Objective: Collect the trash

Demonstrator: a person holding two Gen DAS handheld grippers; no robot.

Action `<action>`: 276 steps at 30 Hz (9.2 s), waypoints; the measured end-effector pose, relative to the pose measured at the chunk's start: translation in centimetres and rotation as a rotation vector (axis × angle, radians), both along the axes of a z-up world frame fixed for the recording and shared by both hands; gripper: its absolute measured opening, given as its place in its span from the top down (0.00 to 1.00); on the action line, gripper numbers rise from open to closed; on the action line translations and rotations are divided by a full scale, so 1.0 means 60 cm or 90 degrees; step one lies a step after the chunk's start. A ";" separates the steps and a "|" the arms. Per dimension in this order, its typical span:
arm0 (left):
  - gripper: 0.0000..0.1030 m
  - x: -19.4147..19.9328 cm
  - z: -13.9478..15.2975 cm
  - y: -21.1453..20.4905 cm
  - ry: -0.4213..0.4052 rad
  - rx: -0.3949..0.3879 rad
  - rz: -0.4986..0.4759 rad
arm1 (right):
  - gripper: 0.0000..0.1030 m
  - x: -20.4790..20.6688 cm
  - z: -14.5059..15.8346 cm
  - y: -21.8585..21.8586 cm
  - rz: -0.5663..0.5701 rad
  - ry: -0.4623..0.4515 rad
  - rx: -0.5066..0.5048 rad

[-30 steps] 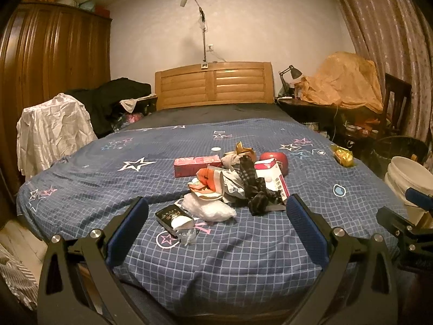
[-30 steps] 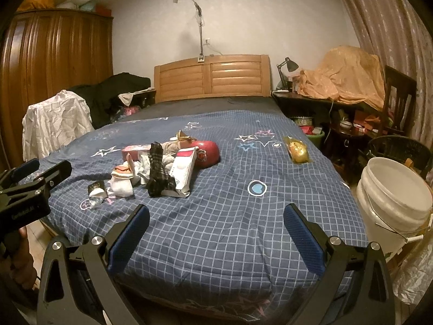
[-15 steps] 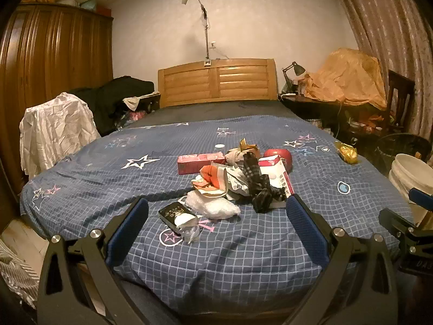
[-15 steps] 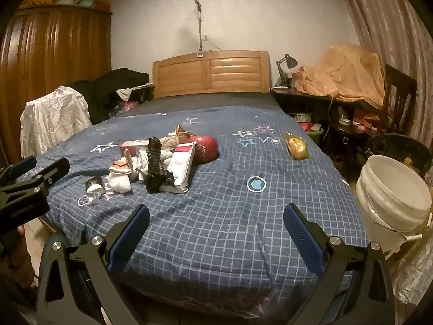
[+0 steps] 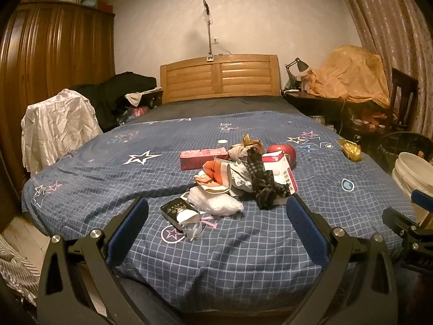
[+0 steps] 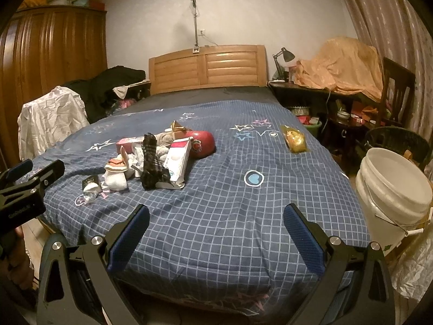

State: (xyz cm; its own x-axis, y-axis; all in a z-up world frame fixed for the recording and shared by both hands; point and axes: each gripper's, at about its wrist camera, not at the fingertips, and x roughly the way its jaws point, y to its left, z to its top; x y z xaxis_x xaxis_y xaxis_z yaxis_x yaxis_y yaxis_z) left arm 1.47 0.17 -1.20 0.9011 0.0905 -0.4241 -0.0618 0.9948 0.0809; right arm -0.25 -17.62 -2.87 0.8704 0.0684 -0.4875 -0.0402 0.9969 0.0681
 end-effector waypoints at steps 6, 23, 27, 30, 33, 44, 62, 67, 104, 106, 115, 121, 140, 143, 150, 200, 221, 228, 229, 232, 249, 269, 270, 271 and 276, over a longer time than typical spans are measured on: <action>0.05 0.003 -0.002 0.001 0.006 -0.002 0.002 | 0.04 0.003 -0.002 0.000 -0.002 0.004 0.002; 0.05 0.006 -0.009 0.005 0.019 -0.003 0.010 | 0.04 0.006 -0.008 -0.004 -0.008 0.011 0.009; 0.05 0.006 -0.009 0.005 0.022 -0.004 0.012 | 0.04 0.006 -0.008 -0.006 -0.008 0.011 0.009; 0.05 0.008 -0.009 0.006 0.024 -0.004 0.013 | 0.04 0.007 -0.009 -0.006 -0.009 0.013 0.011; 0.05 0.008 -0.009 0.006 0.025 -0.004 0.013 | 0.04 0.007 -0.012 -0.005 -0.010 0.016 0.011; 0.05 0.016 -0.017 0.017 0.039 -0.010 0.023 | 0.04 0.018 -0.016 -0.003 -0.009 0.031 0.020; 0.05 0.065 -0.037 0.047 0.089 -0.026 0.049 | 0.04 0.075 -0.019 0.024 0.030 0.035 -0.003; 0.05 0.080 -0.050 0.051 0.109 -0.026 0.053 | 0.04 0.096 -0.028 0.022 0.035 0.046 0.009; 0.08 0.244 -0.033 0.116 0.121 -0.178 0.027 | 0.86 0.494 -0.135 0.020 0.227 0.208 0.375; 0.18 0.266 -0.033 0.093 0.129 -0.160 0.008 | 0.86 0.487 -0.125 0.007 0.205 0.186 0.376; 0.50 0.347 -0.078 0.051 0.201 -0.129 -0.021 | 0.86 0.414 -0.065 -0.048 0.155 0.105 0.343; 0.78 0.358 -0.106 0.062 0.229 -0.170 -0.037 | 0.86 0.380 -0.043 -0.044 0.178 0.098 0.339; 0.95 0.230 -0.015 0.077 0.125 -0.192 -0.056 | 0.86 0.248 0.007 0.024 0.233 0.060 0.267; 0.95 0.219 -0.011 0.054 0.125 -0.172 -0.063 | 0.86 0.226 0.009 0.035 0.238 0.060 0.242; 0.95 0.196 0.008 -0.004 0.115 -0.118 -0.088 | 0.86 0.183 0.033 0.013 0.209 0.032 0.220; 0.94 0.293 0.007 -0.841 0.205 0.011 -0.665 | 0.86 -0.013 0.076 -0.794 -0.361 0.012 0.168; 0.38 0.342 -0.032 -0.807 0.234 -0.004 -0.592 | 0.59 0.067 0.041 -0.789 -0.359 0.033 0.157; 0.31 0.321 -0.028 -0.719 0.198 -0.022 -0.527 | 0.51 0.064 0.046 -0.727 -0.325 0.005 0.168; 0.31 0.316 -0.030 -0.700 0.193 -0.020 -0.516 | 0.48 0.066 0.046 -0.714 -0.318 0.002 0.170; 0.29 0.302 -0.032 -0.651 0.169 -0.004 -0.484 | 0.36 0.070 0.045 -0.669 -0.296 -0.013 0.176; 0.20 0.262 -0.003 -0.281 0.127 -0.060 -0.225 | 0.10 0.132 -0.008 -0.441 -0.164 -0.018 0.387; 0.21 0.195 -0.074 0.155 0.185 -0.198 0.133 | 0.11 0.284 -0.055 -0.048 0.120 0.155 0.302; 0.23 0.196 -0.081 0.153 0.192 -0.200 0.127 | 0.11 0.284 -0.058 -0.037 0.130 0.160 0.293; 0.25 0.194 -0.087 0.148 0.196 -0.199 0.126 | 0.11 0.285 -0.059 -0.024 0.141 0.165 0.283; 0.37 0.220 -0.132 0.153 0.231 -0.193 0.128 | 0.11 0.283 -0.062 0.028 0.190 0.176 0.239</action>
